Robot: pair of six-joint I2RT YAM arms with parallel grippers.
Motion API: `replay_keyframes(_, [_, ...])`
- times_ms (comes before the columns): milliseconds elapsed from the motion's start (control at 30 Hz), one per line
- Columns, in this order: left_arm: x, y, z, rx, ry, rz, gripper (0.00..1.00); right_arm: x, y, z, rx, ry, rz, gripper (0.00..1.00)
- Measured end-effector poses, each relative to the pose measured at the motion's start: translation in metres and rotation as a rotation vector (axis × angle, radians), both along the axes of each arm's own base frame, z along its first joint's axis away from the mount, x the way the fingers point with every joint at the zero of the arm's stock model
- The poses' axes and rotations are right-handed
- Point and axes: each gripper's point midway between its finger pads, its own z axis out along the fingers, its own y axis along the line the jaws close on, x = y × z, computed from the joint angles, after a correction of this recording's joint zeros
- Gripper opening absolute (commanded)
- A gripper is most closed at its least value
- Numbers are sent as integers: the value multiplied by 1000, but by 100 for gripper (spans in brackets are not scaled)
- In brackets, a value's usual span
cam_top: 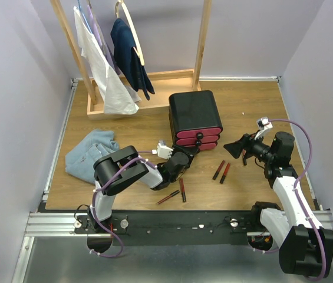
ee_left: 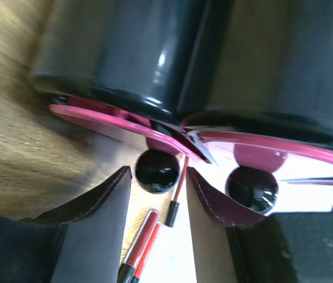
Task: Organize the makeup
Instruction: Open the drawer in the storage box.
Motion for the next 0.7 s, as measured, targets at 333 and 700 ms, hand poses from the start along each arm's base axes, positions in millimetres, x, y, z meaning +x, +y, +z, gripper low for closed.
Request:
replay_keyframes(333, [3,-2,-6,-2,24,19,47,0,0,0,0,2,0,79])
replay_keyframes(700, [5,-5,-6,-25,22,25,31,0,0,0,0,2,0,79])
